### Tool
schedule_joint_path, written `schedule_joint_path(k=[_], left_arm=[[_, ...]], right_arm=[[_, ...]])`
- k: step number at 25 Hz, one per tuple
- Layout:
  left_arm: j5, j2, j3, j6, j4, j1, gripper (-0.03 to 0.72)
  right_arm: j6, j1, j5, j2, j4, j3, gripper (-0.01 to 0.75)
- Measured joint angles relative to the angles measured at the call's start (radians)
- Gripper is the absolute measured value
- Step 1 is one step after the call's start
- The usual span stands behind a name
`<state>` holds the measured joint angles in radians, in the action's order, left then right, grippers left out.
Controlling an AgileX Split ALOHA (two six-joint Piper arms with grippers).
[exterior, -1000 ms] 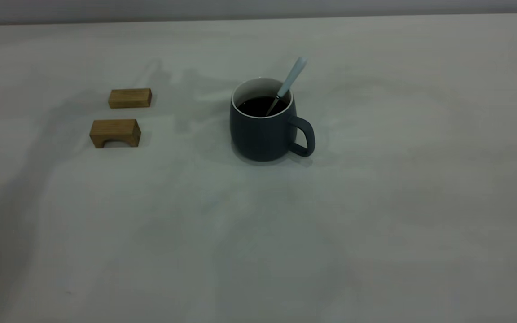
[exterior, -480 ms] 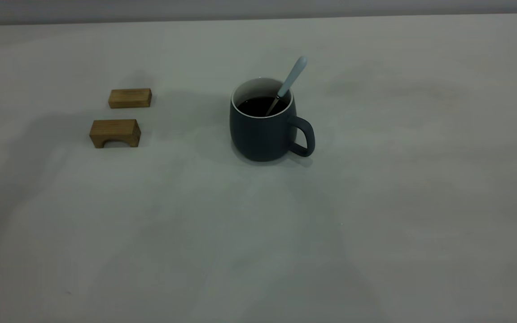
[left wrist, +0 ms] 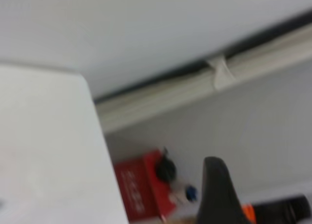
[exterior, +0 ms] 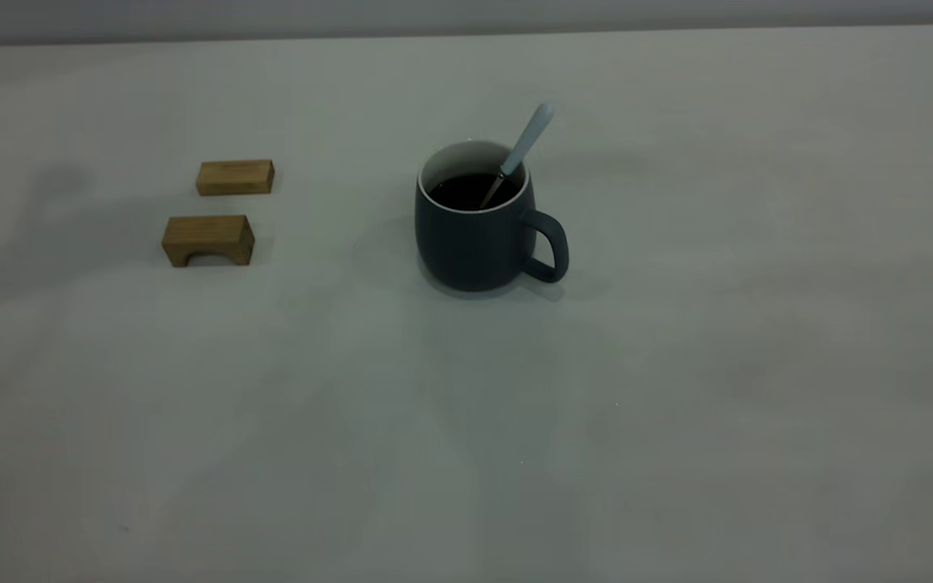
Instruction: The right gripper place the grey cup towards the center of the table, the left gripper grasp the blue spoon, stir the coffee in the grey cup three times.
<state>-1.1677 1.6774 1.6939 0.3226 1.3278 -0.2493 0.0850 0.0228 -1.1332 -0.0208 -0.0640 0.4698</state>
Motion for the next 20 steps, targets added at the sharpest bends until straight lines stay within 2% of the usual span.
schedule_joint_path(k=[5,10,16,20], left_arm=[[0.000,-0.011,0.000,-0.026,-0.071,-0.128,0.533],[0.000,-0.061,0.000,-0.042,-0.264,-0.201,0.533],[0.000,-0.199,-0.001,-0.049,-0.673,-0.192,0.533],[0.000,-0.345,-0.007,-0.049,-0.880,-0.144,0.533]], right_arm=[[0.000,0.000,0.000,0.000,0.000,0.000,0.489],[0.000,0.000,0.000,0.000,0.000,0.000,0.489],[0.000,0.000,0.000,0.000,0.000,0.000,0.489],[0.000,0.000,0.000,0.000,0.000,0.000,0.489]])
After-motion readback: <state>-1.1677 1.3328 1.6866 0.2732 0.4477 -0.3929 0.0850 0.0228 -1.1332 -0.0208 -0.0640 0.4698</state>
